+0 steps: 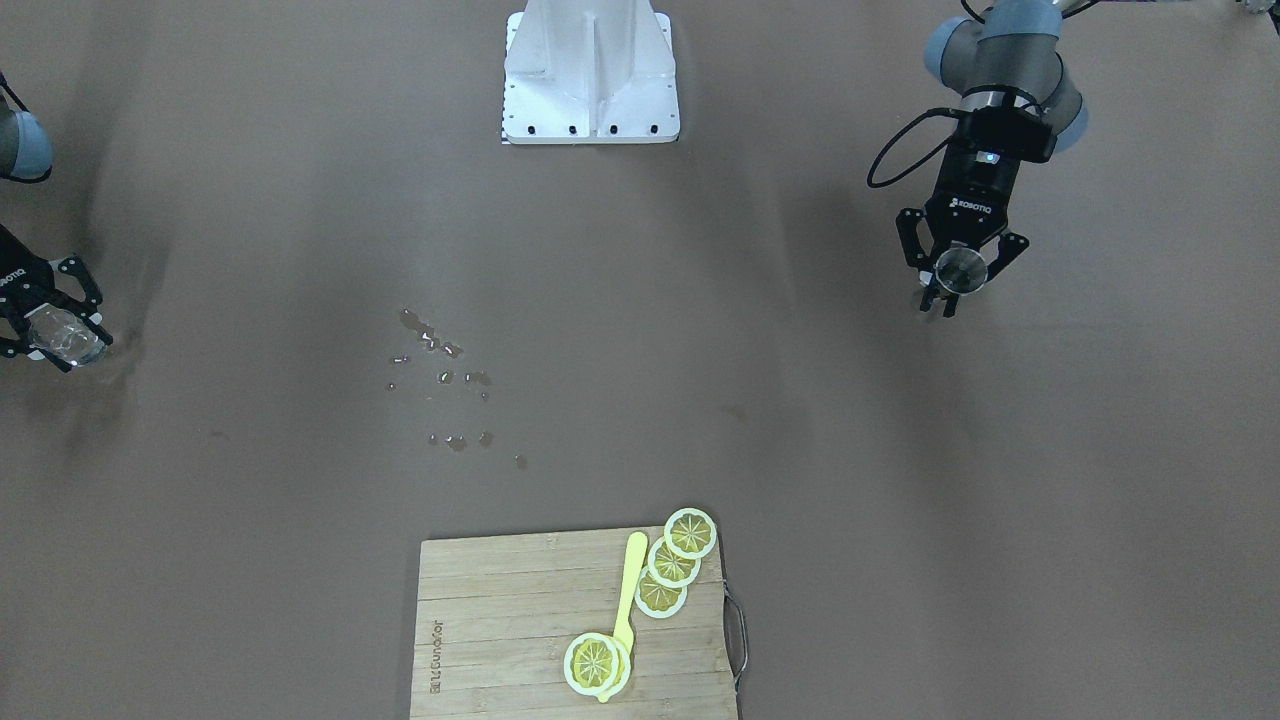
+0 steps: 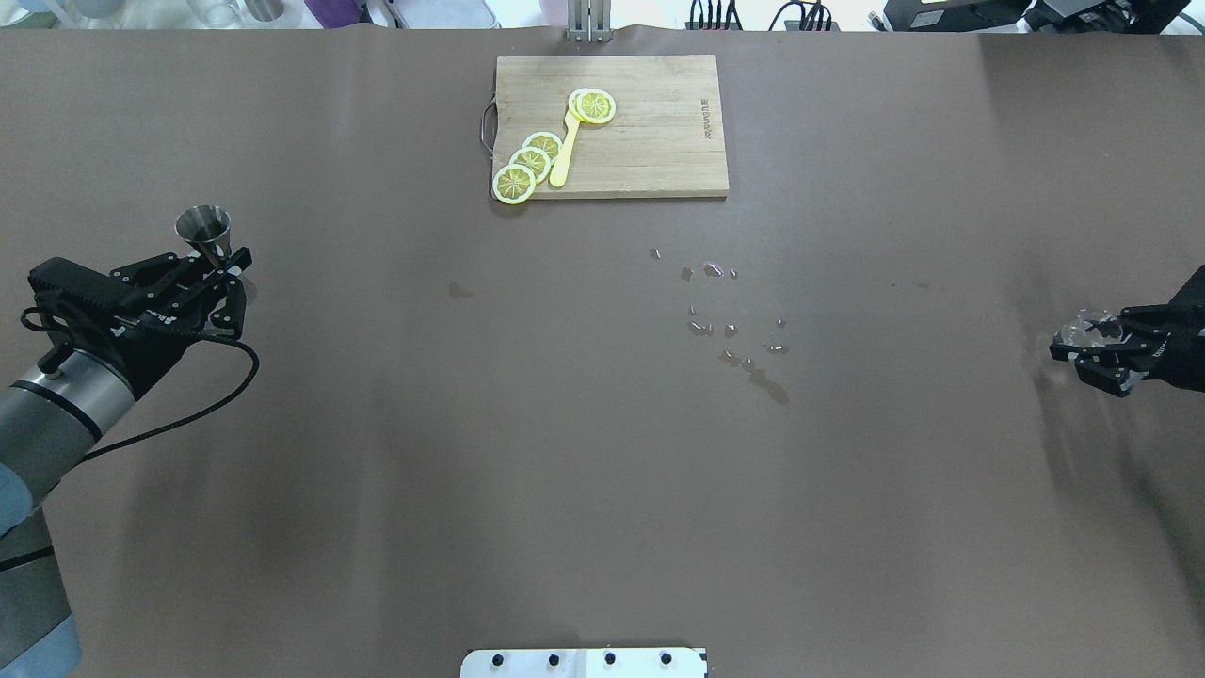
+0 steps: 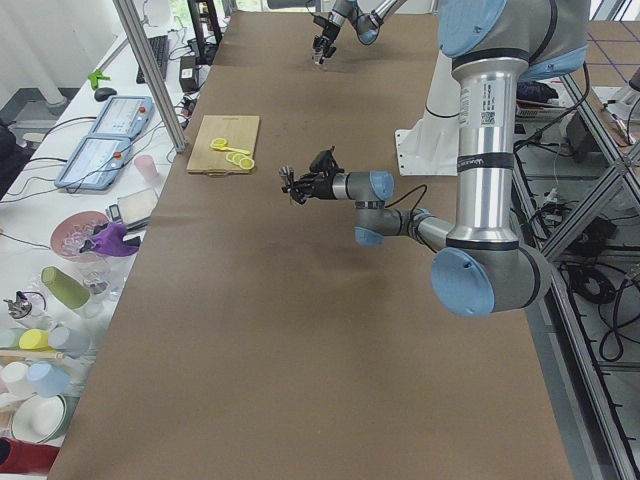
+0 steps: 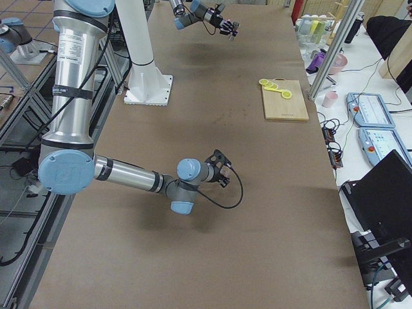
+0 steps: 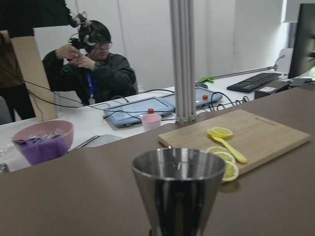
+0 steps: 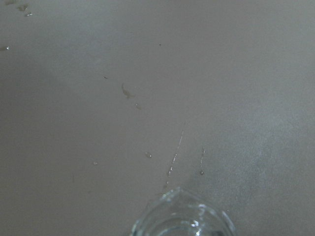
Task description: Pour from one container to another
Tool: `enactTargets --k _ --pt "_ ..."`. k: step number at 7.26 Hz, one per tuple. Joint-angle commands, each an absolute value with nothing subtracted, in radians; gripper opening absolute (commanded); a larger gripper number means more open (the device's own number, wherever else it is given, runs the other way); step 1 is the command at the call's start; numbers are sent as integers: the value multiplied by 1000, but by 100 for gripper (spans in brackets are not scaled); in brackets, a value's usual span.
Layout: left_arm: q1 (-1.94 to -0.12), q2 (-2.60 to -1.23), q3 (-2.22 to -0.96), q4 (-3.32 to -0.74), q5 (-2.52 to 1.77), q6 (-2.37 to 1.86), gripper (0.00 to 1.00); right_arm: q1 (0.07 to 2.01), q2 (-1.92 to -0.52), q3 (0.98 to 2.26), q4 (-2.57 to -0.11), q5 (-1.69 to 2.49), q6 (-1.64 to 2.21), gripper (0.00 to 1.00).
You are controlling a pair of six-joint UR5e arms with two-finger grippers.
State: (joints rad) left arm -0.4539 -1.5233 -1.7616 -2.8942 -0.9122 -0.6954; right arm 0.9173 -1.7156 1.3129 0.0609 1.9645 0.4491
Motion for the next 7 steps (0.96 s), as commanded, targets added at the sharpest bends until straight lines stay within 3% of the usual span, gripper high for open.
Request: enactTargets --k 1,7 --pt "-453 -1542 -1764 -2714 -816 -837 0 908 -1703 1289 63 1967 448 0" --pt "-454 -1605 -1760 -2222 -560 -1282 0 896 -1697 1266 78 1967 445 0"
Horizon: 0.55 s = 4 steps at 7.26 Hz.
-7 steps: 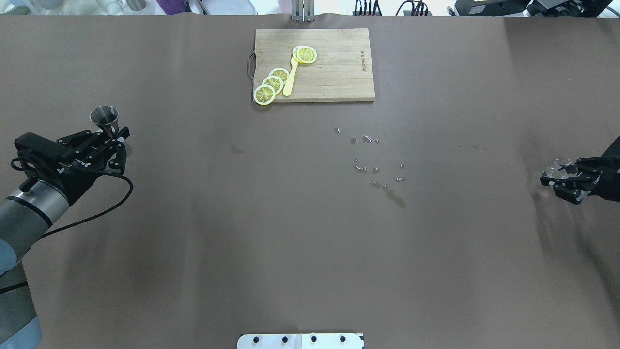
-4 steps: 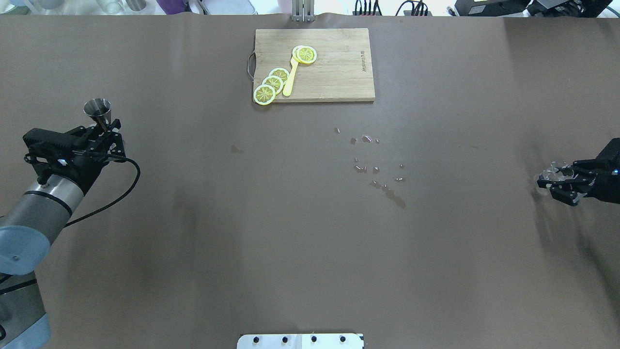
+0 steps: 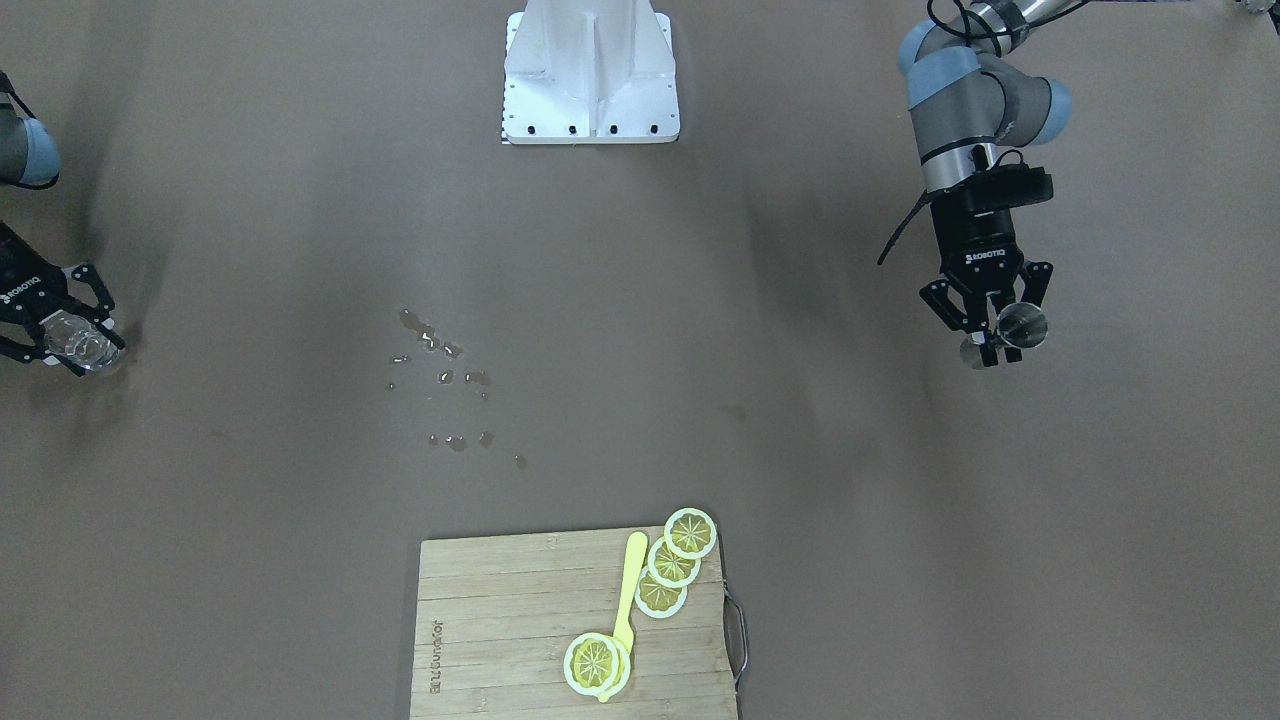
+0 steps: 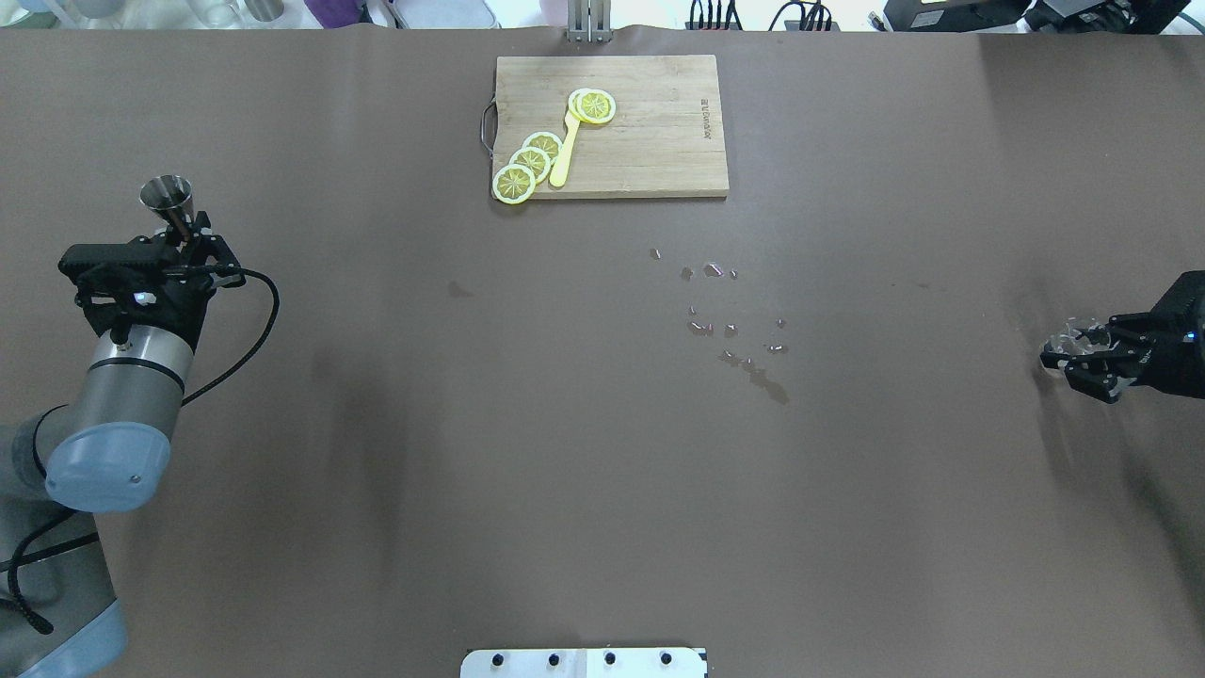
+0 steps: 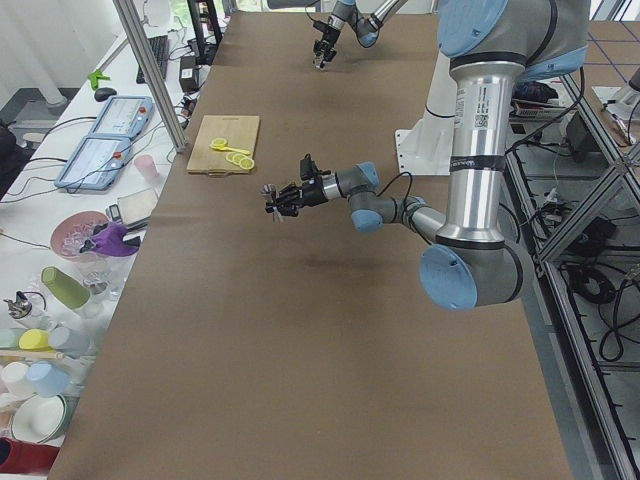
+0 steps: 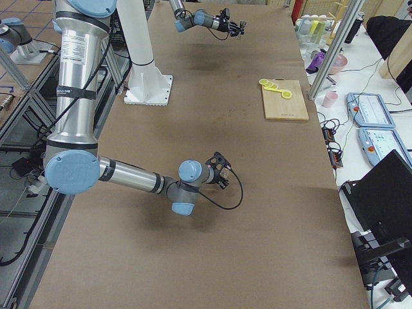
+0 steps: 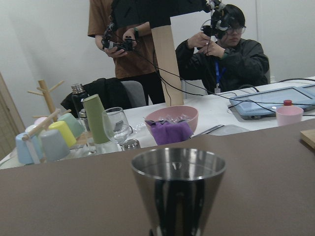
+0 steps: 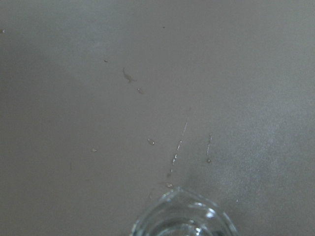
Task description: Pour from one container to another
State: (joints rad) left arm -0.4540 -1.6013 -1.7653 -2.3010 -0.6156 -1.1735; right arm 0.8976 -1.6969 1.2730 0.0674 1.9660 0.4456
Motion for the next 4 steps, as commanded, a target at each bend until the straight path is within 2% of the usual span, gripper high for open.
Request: enactTargets --k 1,2,4 --pt "-457 -1611 -1740 -2194 -540 -1337 0 894 -1697 1266 87 1967 448 0" --pt "-457 -1612 -1732 -2112 -508 -1444 0 893 -1697 1264 90 1968 449 1" --pt "-462 -1621 -1720 -1905 -444 -1673 0 890 -1695 1262 95 1965 451 99"
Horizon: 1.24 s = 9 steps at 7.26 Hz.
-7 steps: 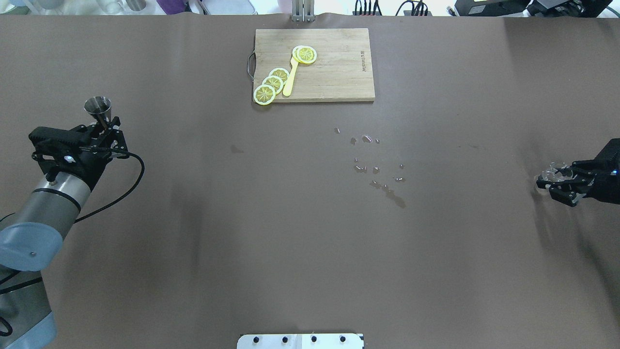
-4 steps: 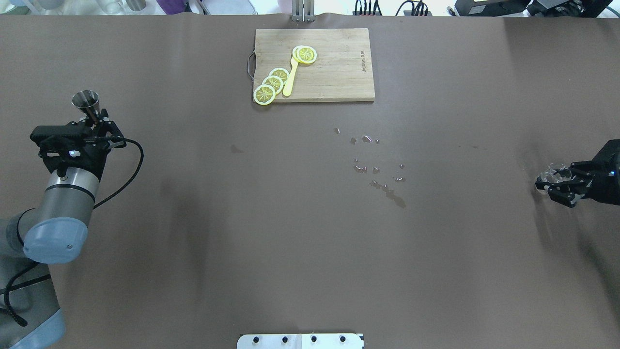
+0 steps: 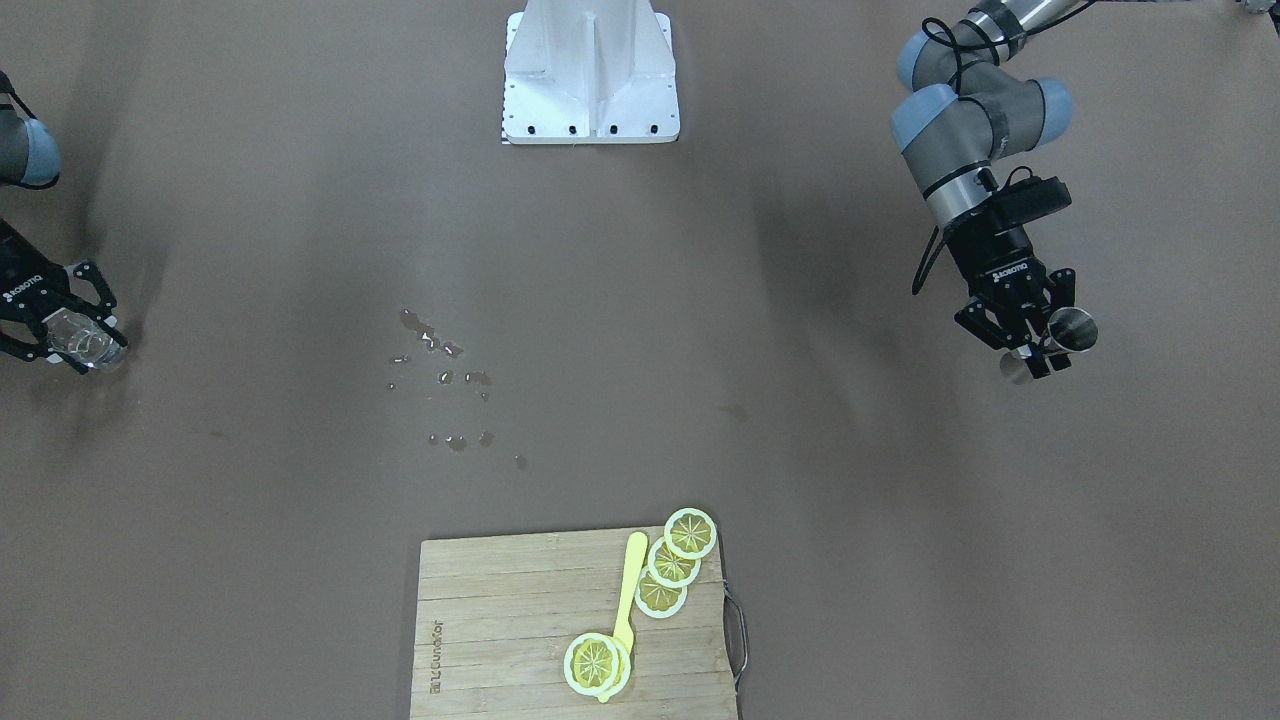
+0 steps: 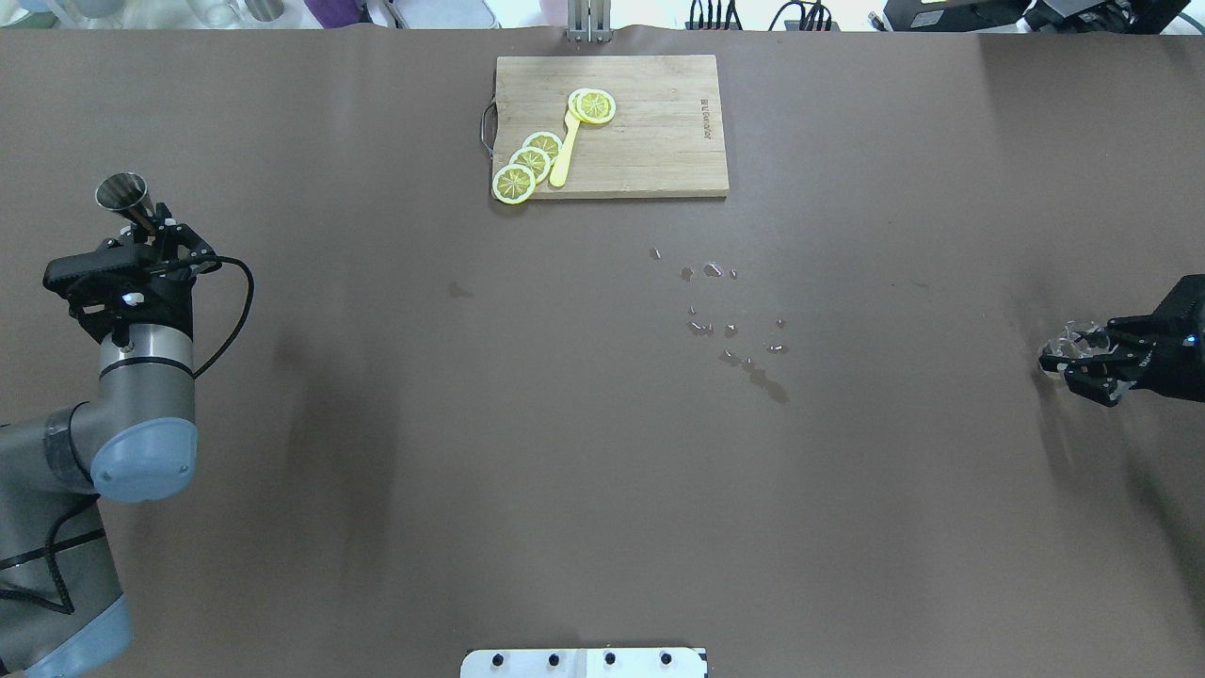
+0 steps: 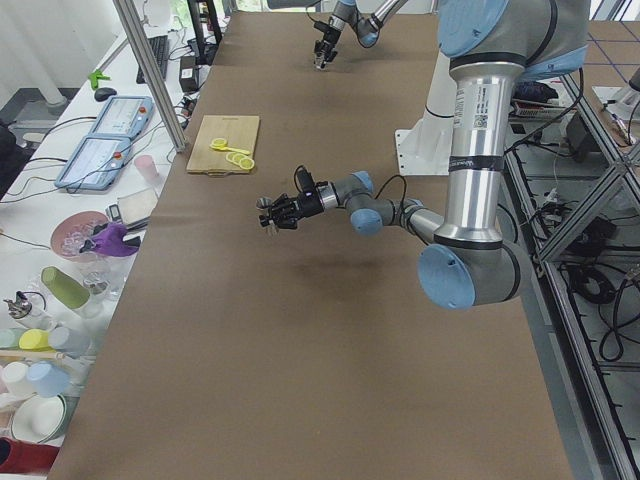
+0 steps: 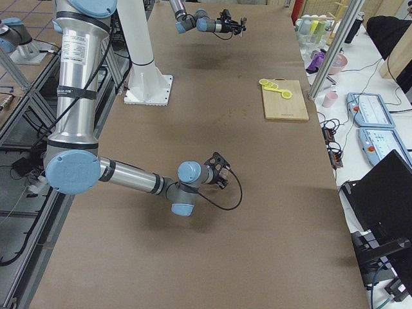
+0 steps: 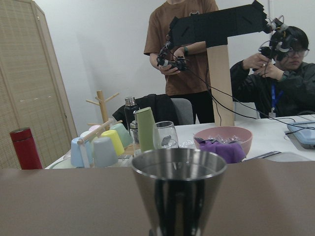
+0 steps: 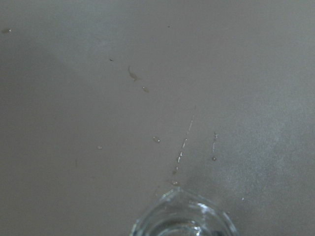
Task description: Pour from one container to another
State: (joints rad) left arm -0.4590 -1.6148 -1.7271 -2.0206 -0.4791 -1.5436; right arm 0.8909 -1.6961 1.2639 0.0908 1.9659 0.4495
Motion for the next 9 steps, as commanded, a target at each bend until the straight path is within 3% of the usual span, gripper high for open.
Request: enactTargets --k 1,3,9 --pt "-465 -1647 -1686 -1843 -433 -1745 0 890 -1697 1259 97 1965 451 100" --pt "-506 -1774 -1574 -1821 -436 -1775 0 890 -1697 1259 97 1967 451 100" --pt "-520 -1992 -1409 -1798 -519 -1784 0 896 -1729 1270 138 1977 453 100"
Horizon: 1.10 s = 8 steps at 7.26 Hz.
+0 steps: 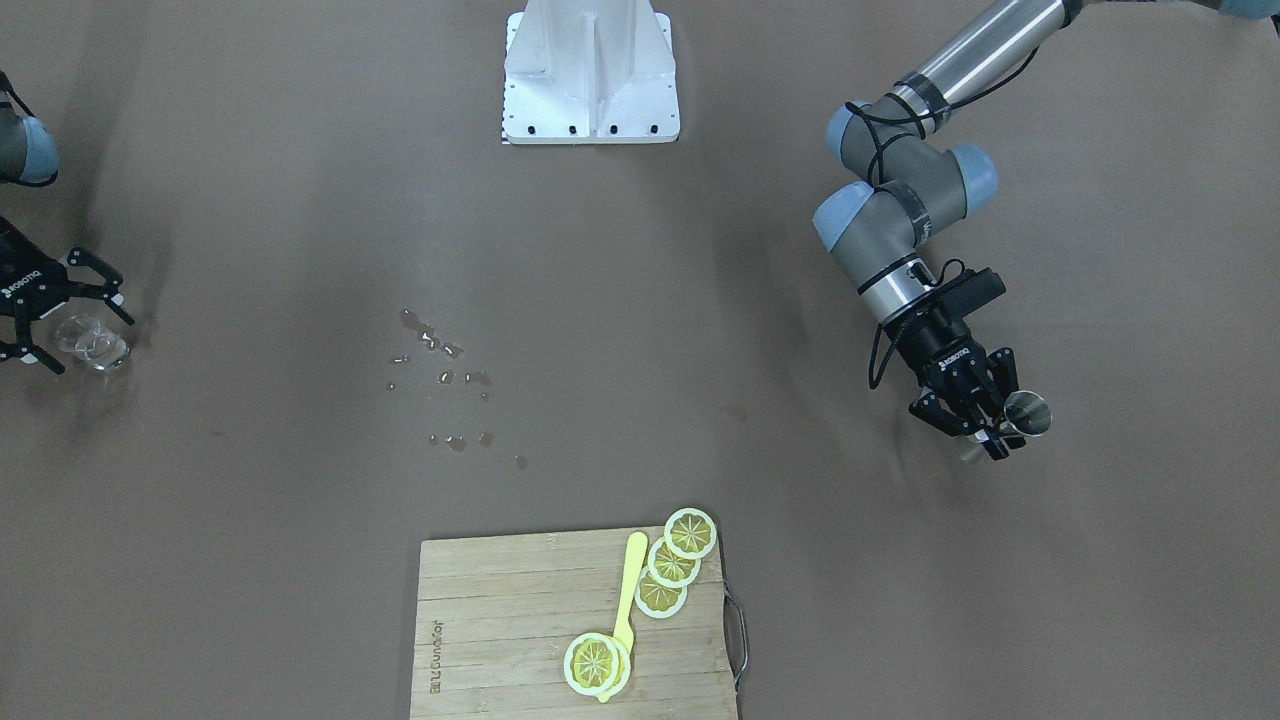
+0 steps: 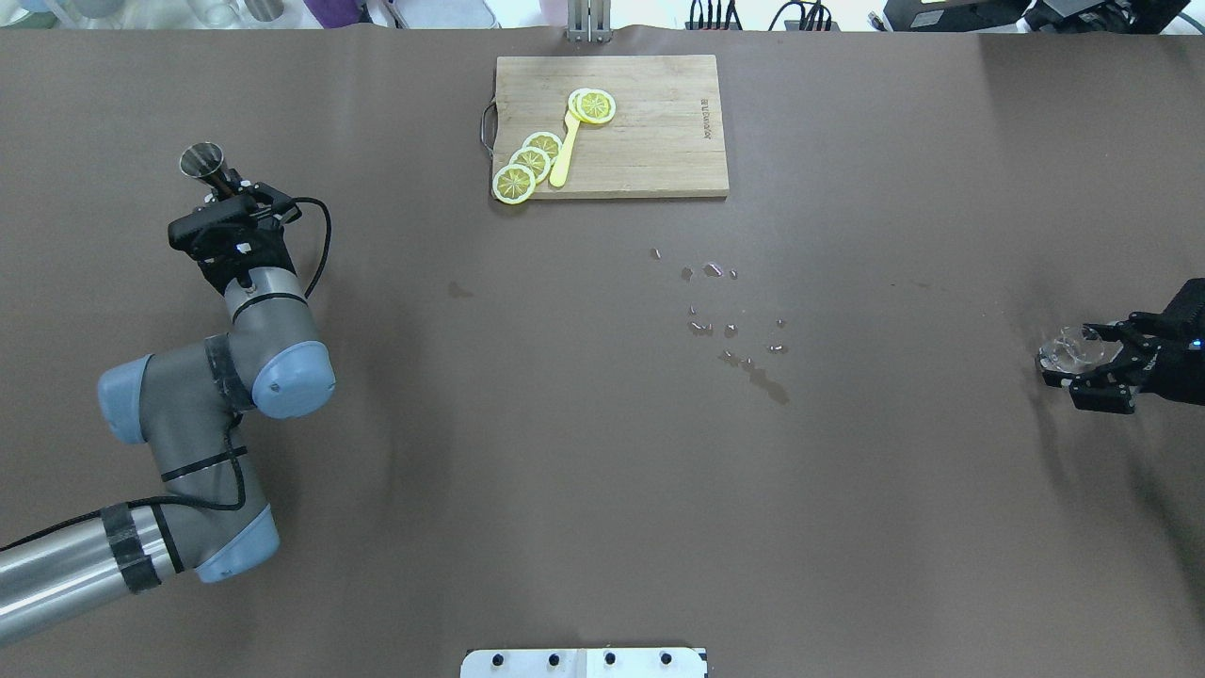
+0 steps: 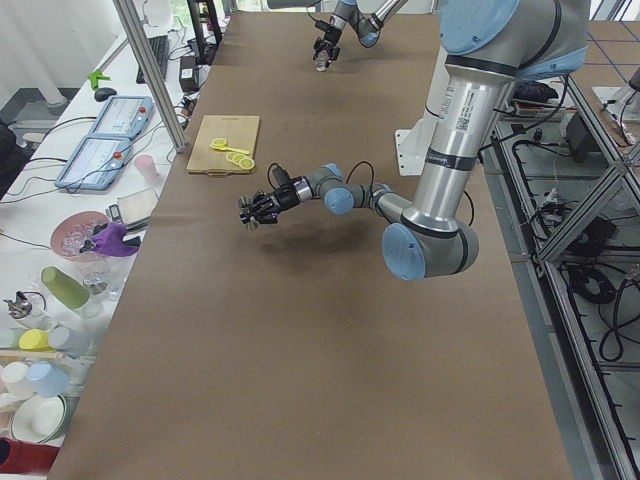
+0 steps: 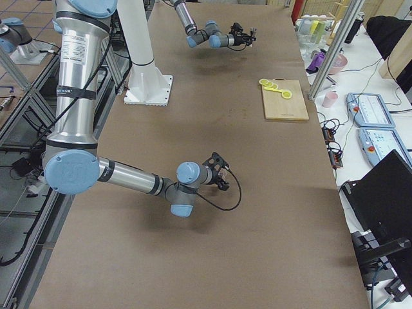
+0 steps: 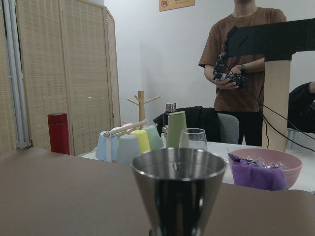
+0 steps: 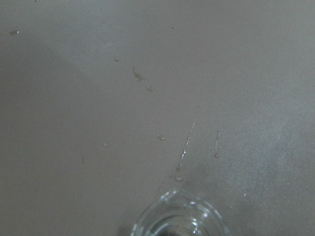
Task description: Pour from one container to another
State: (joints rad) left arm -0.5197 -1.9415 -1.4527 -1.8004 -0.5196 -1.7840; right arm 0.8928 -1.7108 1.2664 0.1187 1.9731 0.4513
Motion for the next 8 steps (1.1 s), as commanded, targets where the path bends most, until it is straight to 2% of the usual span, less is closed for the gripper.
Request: enactTargets --k 1,3,6,8 --pt "-522 -2015 -1382 -1796 -518 -1784 0 896 -1753 1272 164 1980 451 100" --pt "-520 -2020 -1376 -1796 -523 -1786 0 928 -1798 1275 184 2044 451 100" --pt "-511 -2020 -1376 -1798 -555 -1786 0 1115 -1848 1284 143 2233 449 100" --pt "-500 -2011 -1374 -1798 -555 -1787 0 1237 -1853 1305 -46 2395 449 100"
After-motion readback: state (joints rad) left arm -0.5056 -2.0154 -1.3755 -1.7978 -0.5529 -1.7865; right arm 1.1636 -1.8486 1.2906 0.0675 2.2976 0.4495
